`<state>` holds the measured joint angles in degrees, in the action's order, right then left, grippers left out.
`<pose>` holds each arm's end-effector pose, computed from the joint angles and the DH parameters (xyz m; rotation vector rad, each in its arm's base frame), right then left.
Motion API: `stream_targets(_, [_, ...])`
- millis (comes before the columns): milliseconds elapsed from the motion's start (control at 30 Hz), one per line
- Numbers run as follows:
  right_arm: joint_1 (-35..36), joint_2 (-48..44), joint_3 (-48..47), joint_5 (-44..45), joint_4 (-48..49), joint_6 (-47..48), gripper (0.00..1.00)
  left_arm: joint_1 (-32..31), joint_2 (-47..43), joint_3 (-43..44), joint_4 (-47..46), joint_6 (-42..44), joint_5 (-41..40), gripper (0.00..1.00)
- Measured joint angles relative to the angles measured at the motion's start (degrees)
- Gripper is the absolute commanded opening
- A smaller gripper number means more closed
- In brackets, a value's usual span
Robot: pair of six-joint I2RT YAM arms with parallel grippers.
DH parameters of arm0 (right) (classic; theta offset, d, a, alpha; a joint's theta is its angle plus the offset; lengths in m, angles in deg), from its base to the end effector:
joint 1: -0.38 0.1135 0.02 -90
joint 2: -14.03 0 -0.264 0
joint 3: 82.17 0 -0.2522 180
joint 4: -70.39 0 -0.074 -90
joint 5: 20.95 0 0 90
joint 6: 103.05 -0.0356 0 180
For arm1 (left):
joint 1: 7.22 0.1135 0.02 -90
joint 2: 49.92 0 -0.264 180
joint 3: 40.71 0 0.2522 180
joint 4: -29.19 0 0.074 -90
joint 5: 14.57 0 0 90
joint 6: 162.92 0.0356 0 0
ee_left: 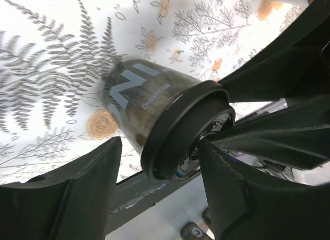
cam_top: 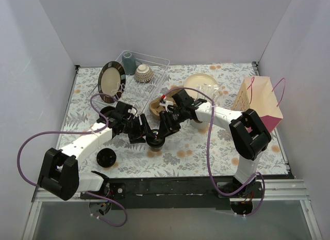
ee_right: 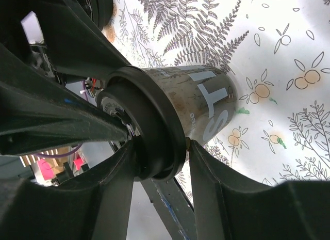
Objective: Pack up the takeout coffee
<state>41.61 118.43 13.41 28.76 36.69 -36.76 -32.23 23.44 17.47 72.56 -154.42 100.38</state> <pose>0.2726 0.2695 0.2015 -0.7275 2.6018 1.3024 0.2141 -0.1165 0.2097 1.2288 -2.6740 1.0514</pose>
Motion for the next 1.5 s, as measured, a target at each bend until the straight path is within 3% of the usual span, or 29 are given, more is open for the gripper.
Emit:
stream_targets(300, [0.0,0.0,-0.1,-0.5,0.0,1.6,0.39,0.2,0.1,7.3,7.7,3.3,-3.0,0.58])
stream_targets(500, [0.0,0.0,-0.1,-0.8,-0.2,2.3,0.38,1.1,-1.5,7.8,9.9,4.7,-3.1,0.42])
stream_targets(800, [0.0,0.0,-0.2,-1.1,-0.8,3.0,0.37,3.9,-2.2,4.9,8.1,4.6,-2.0,0.36])
stream_targets(1500, [0.0,0.2,-0.1,-1.4,-1.1,3.0,0.34,5.2,-0.9,-0.7,2.6,3.6,1.0,0.34])
